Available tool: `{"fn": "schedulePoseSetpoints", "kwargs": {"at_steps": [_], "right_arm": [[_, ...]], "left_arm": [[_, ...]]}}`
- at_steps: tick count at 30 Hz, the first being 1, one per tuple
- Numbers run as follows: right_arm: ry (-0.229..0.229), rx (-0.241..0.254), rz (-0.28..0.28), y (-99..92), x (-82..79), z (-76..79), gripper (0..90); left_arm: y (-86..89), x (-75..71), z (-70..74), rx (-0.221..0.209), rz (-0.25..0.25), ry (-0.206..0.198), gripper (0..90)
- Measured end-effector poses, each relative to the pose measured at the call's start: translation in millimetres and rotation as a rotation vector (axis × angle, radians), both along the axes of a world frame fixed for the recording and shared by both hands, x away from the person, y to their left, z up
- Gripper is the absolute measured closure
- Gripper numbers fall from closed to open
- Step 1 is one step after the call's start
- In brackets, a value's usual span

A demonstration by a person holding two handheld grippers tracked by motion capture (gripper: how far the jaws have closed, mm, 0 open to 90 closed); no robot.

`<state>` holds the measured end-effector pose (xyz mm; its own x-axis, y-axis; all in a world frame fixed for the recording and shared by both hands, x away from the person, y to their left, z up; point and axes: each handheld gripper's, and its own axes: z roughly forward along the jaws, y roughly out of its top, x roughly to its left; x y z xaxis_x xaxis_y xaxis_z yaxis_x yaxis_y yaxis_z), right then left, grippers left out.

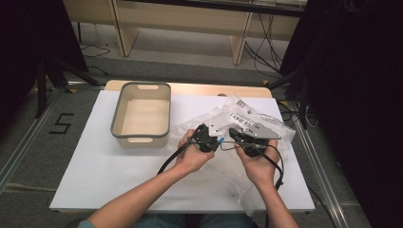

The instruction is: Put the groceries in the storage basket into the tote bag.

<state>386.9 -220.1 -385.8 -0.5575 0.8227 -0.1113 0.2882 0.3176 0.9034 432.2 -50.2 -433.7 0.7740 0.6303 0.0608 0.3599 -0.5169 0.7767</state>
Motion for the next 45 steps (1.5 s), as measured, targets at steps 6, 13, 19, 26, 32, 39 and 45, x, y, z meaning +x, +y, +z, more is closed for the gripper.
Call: {"fn": "schedulePoseSetpoints", "kwargs": {"at_steps": [6,13,19,26,32,39,45], "right_arm": [[0.003,0.001,-0.003,-1.4,0.4,0.0,90.0],[0.009,0.0,-0.008,-4.2,0.5,-1.8,90.0],[0.03,-0.008,-0.004,-5.2,-2.1,-3.9,90.0],[0.114,-0.038,0.038,-4.9,-7.6,-14.7,90.0],[0.228,-0.083,0.091,-4.9,-12.2,-32.8,90.0],[0.392,-0.164,0.172,0.9,-12.4,-61.7,90.0],[0.439,-0.21,0.201,7.5,-12.4,-72.7,90.0]], "left_arm": [[-5.9,5.6,-8.1,0.003,-0.032,-0.043,82.0],[1.5,-3.1,-5.1,-0.001,-0.062,-0.065,65.8],[28.6,-26.6,9.5,-0.047,-0.067,-0.052,55.2],[60.6,-54.3,17.7,-0.074,-0.064,-0.029,52.6],[88.4,-65.5,21.6,-0.073,-0.044,-0.026,49.9],[119.6,-63.5,5.1,-0.034,0.077,-0.011,42.2],[131.2,-57.2,-15.6,0.021,0.153,-0.012,37.4]]}}
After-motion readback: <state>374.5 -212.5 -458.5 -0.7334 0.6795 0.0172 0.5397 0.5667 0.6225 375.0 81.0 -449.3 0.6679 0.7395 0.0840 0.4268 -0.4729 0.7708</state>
